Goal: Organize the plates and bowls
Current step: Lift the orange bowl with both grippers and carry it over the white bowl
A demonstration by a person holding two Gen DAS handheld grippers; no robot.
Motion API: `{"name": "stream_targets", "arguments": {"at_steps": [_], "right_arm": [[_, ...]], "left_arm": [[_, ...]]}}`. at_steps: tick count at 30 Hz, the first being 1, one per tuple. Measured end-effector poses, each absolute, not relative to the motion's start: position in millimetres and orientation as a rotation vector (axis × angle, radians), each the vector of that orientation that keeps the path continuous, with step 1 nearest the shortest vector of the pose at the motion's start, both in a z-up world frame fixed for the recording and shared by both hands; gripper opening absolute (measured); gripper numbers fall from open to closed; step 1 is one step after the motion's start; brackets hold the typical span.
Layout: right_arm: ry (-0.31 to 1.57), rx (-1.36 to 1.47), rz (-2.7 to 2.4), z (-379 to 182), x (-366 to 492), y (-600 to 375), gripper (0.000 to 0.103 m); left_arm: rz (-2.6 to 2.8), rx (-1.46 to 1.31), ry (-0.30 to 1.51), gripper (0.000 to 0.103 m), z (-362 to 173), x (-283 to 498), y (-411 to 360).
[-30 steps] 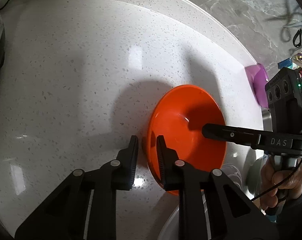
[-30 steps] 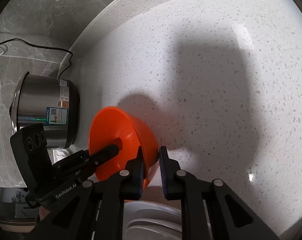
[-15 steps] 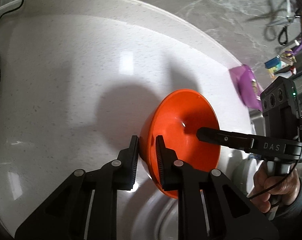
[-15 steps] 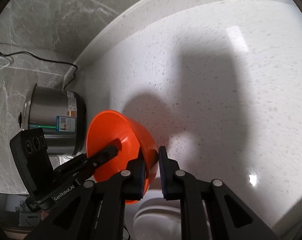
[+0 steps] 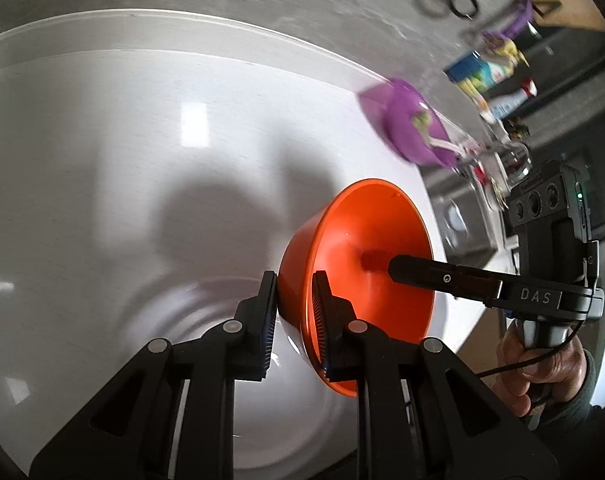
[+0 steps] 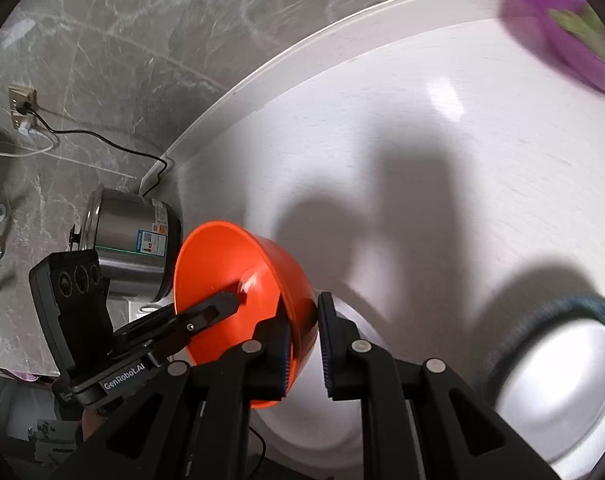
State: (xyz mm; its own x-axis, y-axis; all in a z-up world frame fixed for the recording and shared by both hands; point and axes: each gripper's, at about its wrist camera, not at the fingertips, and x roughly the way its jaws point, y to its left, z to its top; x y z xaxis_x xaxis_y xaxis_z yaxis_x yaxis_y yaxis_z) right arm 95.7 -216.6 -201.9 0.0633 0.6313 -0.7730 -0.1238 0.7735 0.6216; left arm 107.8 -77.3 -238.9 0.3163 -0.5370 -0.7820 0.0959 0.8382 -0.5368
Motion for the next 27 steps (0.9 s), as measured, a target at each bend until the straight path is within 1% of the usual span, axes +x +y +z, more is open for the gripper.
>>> {"name": "stream_targets", "arguments": {"at_steps": [11,15,20,27], "right_arm": [[1.42,0.444,0.587,-206,83,-330,0.014],[1.441,0.432,0.596,-213,83,-363,0.014],[1.477,0.413,0.607,-228,84,-392,0.014],[1.506,0.355,0.633,-243,88,-403,0.013]], "left_arm": [[-0.45,-0.382,1.237,0.016,-235,69,-221],[-0.435,-0.361,1.262,0.016,-242,60,-261],[-0.411,-0.353,1.297,0.016,-255,53,-283],[-0.371,-0.345,1.342,0.016,-275,51,-299]]}}
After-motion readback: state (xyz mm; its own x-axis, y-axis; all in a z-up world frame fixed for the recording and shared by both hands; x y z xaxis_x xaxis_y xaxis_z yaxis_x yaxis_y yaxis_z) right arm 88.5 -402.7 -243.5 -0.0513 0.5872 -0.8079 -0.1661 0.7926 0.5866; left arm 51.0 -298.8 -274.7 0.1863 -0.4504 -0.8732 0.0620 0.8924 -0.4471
